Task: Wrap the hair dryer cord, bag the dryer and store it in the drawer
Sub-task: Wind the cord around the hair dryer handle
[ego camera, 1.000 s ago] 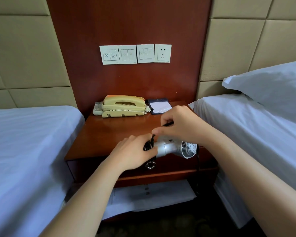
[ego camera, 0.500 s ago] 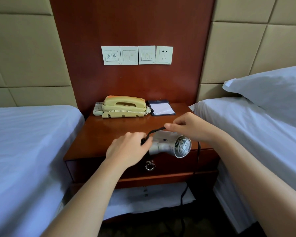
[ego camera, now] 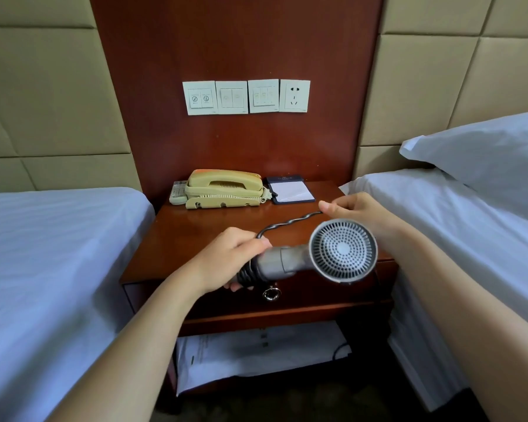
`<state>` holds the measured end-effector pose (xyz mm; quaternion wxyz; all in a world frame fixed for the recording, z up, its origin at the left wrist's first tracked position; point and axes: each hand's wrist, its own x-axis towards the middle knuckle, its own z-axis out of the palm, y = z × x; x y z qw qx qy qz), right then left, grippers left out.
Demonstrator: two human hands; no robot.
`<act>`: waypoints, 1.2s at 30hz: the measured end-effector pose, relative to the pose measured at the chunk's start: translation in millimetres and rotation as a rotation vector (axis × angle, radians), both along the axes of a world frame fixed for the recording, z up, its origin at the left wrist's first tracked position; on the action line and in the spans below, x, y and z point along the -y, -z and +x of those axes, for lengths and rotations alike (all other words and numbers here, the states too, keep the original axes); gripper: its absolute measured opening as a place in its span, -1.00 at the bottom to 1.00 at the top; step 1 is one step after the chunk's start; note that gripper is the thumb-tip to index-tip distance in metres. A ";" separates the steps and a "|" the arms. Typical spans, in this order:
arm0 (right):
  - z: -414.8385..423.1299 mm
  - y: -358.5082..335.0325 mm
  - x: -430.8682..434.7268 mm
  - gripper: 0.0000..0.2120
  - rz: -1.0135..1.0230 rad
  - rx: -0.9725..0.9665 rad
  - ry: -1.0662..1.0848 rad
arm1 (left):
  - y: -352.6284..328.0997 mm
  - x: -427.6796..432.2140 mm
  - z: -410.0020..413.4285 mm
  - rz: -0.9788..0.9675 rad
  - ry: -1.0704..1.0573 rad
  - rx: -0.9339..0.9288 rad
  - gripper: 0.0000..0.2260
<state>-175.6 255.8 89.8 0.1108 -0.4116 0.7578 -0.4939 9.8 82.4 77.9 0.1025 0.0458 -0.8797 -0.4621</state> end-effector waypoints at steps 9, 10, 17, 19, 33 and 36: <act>3.1 26.1 16.3 -0.64 0.080 0.160 -0.016 | -1.5 16.0 -1.5 0.495 -0.117 -0.184 -0.52; 7.0 26.5 17.4 -0.61 0.124 0.142 -0.054 | -1.9 18.9 -1.9 0.540 -0.186 -0.181 -0.54; 60.4 2.2 25.2 -0.70 0.462 -0.176 -0.322 | 7.6 44.1 -3.5 0.690 -0.567 -0.143 -0.56; 75.2 -7.5 28.5 -0.73 0.502 -0.326 -0.357 | 8.9 45.7 -2.0 0.664 -0.619 -0.138 -0.55; 100.8 -33.2 26.4 -0.74 0.250 -0.785 -0.074 | 4.6 6.2 0.4 -0.389 -0.478 0.007 -0.39; 100.9 -32.7 25.1 -0.75 0.230 -0.874 -0.010 | -3.2 -4.4 3.7 -0.410 -0.271 0.029 -0.22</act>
